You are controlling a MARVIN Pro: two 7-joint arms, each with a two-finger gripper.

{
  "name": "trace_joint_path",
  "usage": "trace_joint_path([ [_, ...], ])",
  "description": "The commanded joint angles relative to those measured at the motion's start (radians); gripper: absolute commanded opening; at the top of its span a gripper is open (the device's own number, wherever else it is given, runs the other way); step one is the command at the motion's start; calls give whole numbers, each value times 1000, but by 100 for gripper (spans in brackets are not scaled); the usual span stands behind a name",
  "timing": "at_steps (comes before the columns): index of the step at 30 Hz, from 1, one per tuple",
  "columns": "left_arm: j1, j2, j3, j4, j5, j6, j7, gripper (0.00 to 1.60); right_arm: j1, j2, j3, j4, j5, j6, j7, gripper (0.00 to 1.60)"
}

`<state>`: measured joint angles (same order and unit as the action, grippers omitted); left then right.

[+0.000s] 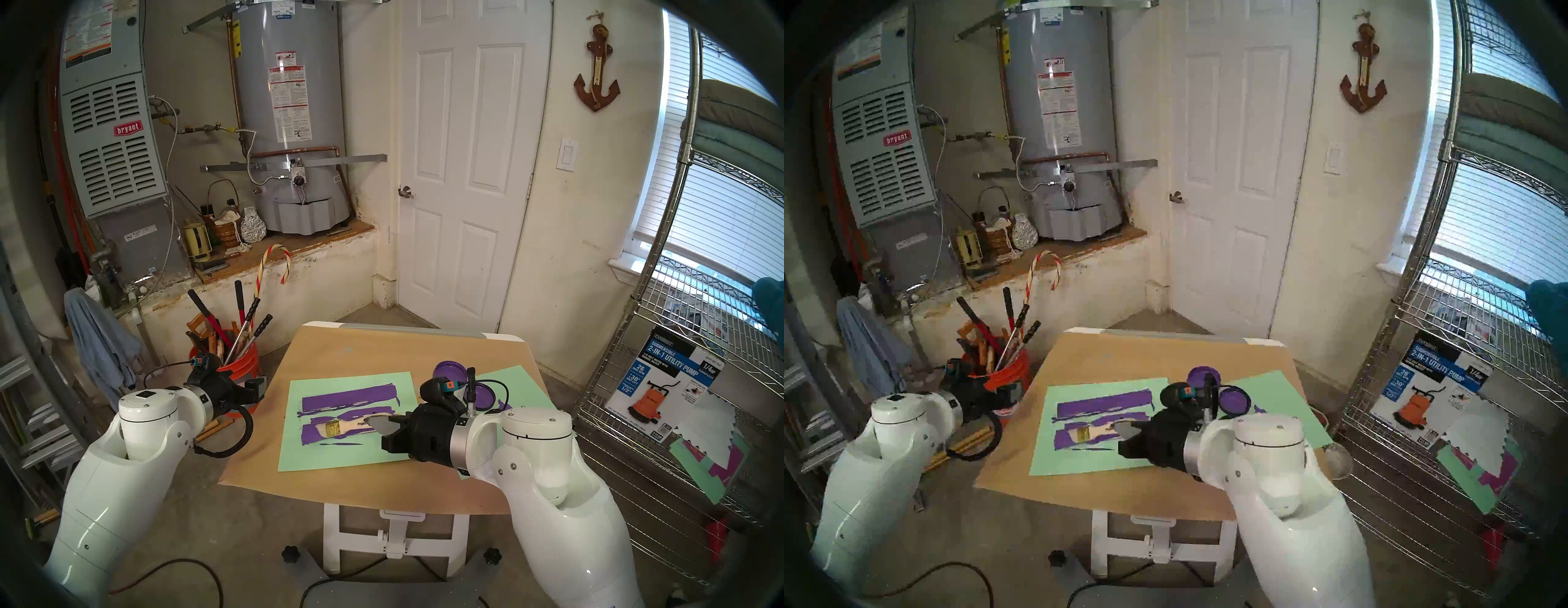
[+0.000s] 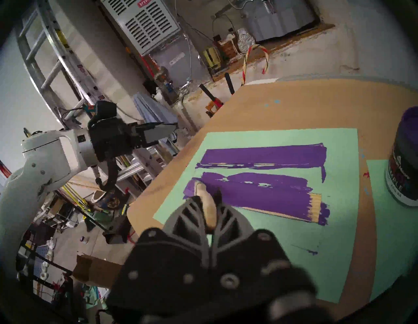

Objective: Pick up brush, dip the brush into paint, and paint the wood

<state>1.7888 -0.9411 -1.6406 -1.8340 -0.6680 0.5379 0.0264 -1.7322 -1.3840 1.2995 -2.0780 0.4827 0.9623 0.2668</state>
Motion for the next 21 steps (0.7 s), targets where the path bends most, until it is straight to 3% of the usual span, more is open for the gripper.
trace_joint_path([
  [1, -4, 1, -9, -15, -2, -2, 1, 160, 27, -2, 8, 14, 0, -2, -4, 0],
  [21, -4, 1, -9, -15, -2, -2, 1, 160, 23, 54, 49, -4, 6, -2, 6, 0],
])
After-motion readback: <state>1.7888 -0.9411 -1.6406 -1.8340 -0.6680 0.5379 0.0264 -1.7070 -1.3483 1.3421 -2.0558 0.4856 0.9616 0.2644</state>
